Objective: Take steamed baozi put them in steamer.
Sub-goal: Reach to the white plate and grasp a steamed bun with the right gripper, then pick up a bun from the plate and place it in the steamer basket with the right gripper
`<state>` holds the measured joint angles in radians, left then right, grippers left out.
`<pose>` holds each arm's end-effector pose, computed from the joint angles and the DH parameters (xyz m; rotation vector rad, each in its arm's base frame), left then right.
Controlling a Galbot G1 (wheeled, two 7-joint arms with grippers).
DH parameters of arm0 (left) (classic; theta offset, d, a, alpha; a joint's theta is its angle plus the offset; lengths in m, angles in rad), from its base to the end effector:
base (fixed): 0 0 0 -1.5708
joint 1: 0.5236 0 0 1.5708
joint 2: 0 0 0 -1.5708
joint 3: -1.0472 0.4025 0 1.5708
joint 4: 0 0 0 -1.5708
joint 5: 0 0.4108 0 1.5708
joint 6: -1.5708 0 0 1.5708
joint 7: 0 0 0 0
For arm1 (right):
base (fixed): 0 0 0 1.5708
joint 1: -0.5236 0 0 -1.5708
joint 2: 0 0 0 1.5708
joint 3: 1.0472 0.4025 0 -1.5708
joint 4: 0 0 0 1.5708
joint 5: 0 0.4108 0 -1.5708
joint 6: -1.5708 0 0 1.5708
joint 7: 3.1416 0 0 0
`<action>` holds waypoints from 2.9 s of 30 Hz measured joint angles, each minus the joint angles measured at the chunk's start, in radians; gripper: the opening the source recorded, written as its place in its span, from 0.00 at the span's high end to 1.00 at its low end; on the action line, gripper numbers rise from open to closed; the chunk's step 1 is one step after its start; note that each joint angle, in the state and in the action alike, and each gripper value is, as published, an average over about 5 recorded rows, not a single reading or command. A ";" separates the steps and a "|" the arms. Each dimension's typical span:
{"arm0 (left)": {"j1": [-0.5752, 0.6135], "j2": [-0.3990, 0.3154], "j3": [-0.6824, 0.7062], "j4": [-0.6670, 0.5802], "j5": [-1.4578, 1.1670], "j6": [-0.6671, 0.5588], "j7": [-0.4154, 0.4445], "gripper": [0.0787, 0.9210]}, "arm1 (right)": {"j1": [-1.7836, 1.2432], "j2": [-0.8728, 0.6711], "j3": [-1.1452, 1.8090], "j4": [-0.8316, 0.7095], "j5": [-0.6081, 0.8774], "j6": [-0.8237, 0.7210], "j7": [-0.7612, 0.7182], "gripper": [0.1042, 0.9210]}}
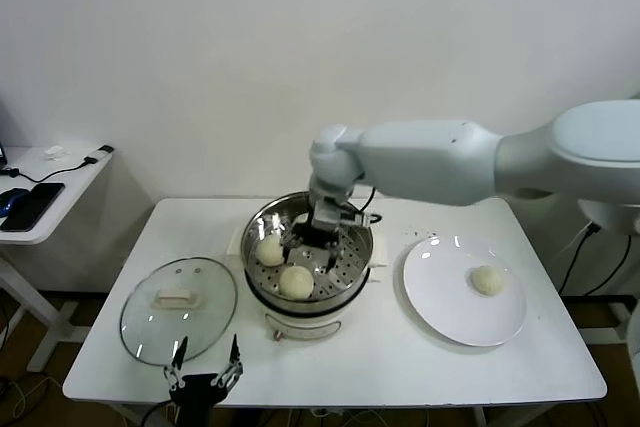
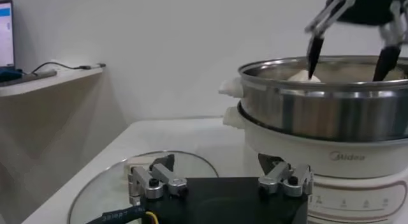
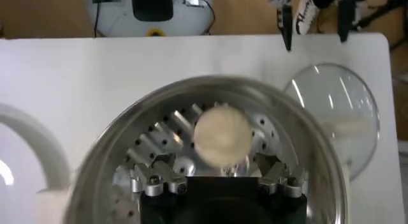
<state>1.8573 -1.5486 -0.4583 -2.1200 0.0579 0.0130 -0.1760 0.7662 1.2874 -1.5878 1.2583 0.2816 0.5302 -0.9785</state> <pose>0.1045 -0.0187 -0.3832 0.1482 -2.8682 -0.0838 0.6321 0.1739 -0.0508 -2.2507 0.4900 -2.1040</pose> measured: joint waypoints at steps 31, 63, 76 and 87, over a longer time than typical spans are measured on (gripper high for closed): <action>-0.026 -0.007 -0.025 0.031 -0.005 0.015 0.005 0.12 | -0.105 -0.596 -0.027 -0.071 0.077 -0.586 -0.039 0.12; -0.042 -0.012 -0.018 0.070 0.004 0.018 0.006 0.12 | -0.545 -0.574 0.340 -0.278 -0.155 -0.645 -0.003 0.12; -0.046 -0.012 -0.018 0.072 0.004 0.021 0.005 0.12 | -0.580 -0.570 0.393 -0.285 -0.181 -0.652 -0.001 0.20; -0.045 -0.014 -0.017 0.066 0.007 0.026 0.004 0.12 | -0.555 -0.577 0.392 -0.264 -0.172 -0.659 -0.018 0.29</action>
<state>1.8123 -1.5621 -0.4757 -2.0542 0.0645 0.0391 -0.1719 0.2110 0.7100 -1.1961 0.9947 0.1095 -0.1288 -0.9965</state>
